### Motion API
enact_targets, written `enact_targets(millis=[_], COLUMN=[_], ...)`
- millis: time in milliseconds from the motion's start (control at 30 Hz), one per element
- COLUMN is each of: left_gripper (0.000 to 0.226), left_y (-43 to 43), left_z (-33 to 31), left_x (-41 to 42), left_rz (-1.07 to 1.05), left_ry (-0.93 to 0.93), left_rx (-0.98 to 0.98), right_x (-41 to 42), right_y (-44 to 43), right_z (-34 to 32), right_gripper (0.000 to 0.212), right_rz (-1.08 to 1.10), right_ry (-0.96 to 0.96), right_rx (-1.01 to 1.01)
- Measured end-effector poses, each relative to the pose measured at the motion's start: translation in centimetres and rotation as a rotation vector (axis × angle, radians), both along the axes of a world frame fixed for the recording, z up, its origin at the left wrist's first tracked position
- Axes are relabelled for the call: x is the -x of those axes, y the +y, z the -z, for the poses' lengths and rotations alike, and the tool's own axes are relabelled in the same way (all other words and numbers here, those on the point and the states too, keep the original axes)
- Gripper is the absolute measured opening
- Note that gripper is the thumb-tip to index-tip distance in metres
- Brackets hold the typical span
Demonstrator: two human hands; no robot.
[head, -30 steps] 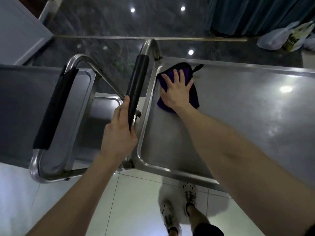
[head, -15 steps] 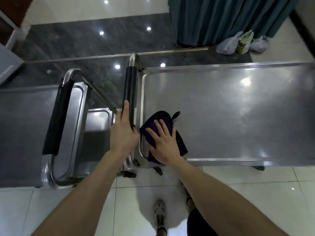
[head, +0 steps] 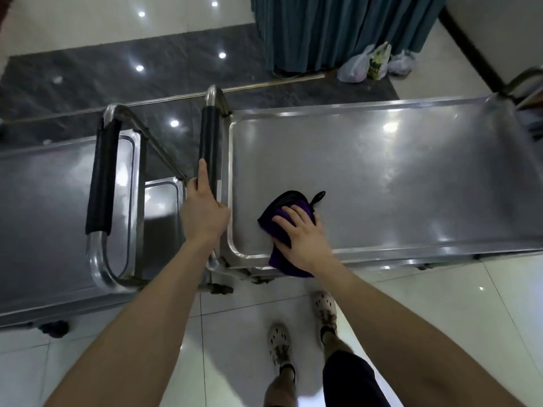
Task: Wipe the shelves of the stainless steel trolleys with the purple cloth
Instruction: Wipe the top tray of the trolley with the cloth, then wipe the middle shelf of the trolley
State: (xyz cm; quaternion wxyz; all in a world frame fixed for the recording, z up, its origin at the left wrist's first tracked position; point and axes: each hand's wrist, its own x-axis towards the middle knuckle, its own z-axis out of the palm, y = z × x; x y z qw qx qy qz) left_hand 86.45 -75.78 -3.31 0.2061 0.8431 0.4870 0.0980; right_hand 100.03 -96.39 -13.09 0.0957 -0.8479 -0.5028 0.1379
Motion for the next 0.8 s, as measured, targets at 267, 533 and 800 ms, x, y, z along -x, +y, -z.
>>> enact_targets(millis=[267,533,800], left_gripper=[0.104,0.054,0.038], left_y=[-2.7,-8.8,-23.0], left_z=[0.7,0.1,5.7], left_x=[-0.2,0.3,0.6], left_rz=[-0.065,0.016,-0.219], left_ry=[-0.043,-0.16,-0.114], left_rx=[-0.015,-0.43,0.532], right_x=[-1.4,1.2,1.7], right_y=[-5.9,-16.8,-14.7], right_z=[-1.6,-0.9,-2.1], right_gripper=[0.084,0.022,0.041], right_rz=[0.175,0.619,0.888], right_ry=[0.083,0.261,1.342], right_rx=[-0.004,-0.22,-0.26])
